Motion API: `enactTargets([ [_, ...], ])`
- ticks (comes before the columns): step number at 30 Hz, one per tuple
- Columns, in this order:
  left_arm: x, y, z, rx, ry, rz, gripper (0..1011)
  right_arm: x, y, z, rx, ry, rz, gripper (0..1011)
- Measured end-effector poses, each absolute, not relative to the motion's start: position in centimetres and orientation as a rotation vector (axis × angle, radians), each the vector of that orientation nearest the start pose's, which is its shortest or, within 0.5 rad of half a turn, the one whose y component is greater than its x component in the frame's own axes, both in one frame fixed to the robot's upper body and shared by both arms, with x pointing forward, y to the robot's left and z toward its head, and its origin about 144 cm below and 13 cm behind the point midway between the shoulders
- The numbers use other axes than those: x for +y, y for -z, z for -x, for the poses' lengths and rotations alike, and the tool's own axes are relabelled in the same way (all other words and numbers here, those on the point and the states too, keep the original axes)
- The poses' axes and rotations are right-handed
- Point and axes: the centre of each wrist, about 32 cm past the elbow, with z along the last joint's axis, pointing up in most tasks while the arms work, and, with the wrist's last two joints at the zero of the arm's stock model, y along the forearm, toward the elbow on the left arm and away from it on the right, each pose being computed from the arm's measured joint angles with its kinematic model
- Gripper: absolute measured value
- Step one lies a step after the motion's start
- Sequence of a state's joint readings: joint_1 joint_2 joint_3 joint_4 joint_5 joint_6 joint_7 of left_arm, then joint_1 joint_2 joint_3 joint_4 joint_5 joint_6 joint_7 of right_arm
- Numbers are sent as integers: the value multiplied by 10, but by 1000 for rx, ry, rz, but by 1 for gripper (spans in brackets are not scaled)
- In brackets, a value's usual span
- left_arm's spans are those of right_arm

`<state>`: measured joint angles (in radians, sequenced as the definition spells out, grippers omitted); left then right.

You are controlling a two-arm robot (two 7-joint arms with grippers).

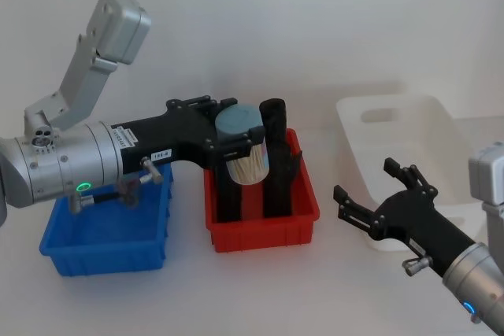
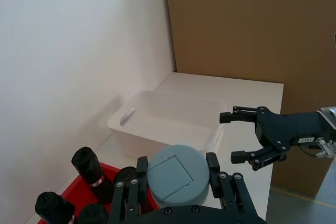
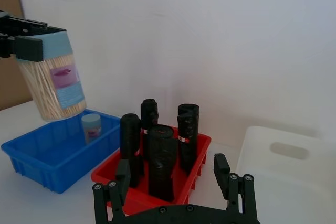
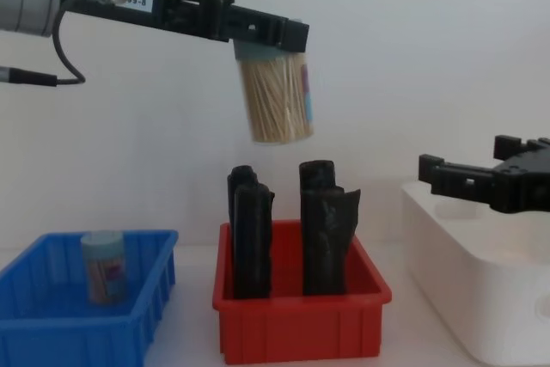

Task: Pick the cotton swabs from the blue box and place them into the white box.

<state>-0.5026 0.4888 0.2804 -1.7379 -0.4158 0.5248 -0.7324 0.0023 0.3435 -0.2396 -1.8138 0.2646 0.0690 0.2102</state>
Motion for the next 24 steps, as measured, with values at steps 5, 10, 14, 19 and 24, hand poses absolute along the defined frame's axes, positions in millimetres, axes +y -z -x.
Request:
enactTargets([
  [5,263,-1361,-532,-88,-571,-184,669,-228,-1214,-445,-130,998,-7,1002],
  [10,263,-1361,-531,-88,-568,-184,669,-225,-1224,-447,-146,919,2,1002],
  [14,263,-1361,-531,-88,-566,-184,669,-222,-1232,-451,-160,861,9,1002],
  [19,262,-1362,-531,-88,-563,-184,669,-217,-1244,-459,-184,798,16,1002],
  [24,262,-1362,-531,-88,-562,-184,669,-214,-1252,-467,-204,760,24,1002],
])
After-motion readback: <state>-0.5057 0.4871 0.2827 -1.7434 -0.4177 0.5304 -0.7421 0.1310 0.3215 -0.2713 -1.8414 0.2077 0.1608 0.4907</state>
